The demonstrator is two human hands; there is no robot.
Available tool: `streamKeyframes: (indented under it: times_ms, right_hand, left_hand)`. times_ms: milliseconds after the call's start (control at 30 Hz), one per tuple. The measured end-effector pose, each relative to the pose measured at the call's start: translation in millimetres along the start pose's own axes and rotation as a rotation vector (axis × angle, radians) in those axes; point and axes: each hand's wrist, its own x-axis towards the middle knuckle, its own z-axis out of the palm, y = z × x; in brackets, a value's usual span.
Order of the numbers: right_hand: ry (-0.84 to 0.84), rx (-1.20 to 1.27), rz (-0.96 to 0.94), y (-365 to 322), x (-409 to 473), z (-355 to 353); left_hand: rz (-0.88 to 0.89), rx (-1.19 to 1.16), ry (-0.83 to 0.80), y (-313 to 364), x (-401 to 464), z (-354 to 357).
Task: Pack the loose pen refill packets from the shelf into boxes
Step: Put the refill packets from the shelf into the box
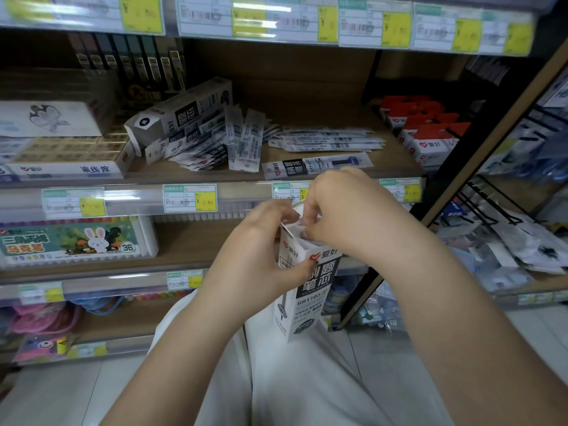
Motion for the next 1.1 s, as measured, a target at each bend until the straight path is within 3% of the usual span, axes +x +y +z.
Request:
streamKeyframes:
  times_ms: [167, 367, 533, 633, 767, 1100]
  right_hand:
    - [0.005, -0.012, -0.03, -1, -1, -1]
    - [-0.163, 0.027, 0.028, -10, 16, 3]
    - [-0.126, 0.067, -0.075, -4, 6, 2]
    - [-0.134, 0.148, -0.078, 0, -3, -8]
    - [-0.015, 0.273, -0.017, 13, -11, -25]
    - [0.015, -0.031, -0.077, 13, -7, -7]
  left_hand:
    - [-0.005, 0.001, -0.005, -3, 0, -1]
    - [-0.017, -0.005, 0.006, -3, 1, -1]
    - [-0.01, -0.004, 0.009, 0, -1, 0]
    - [-0.009, -0.006, 0.014, -1, -1, 0]
    - [-0.026, -0.003, 0.024, -4, -2, -3]
    - [-0.026, 0.002, 0.02, 0, -1, -2]
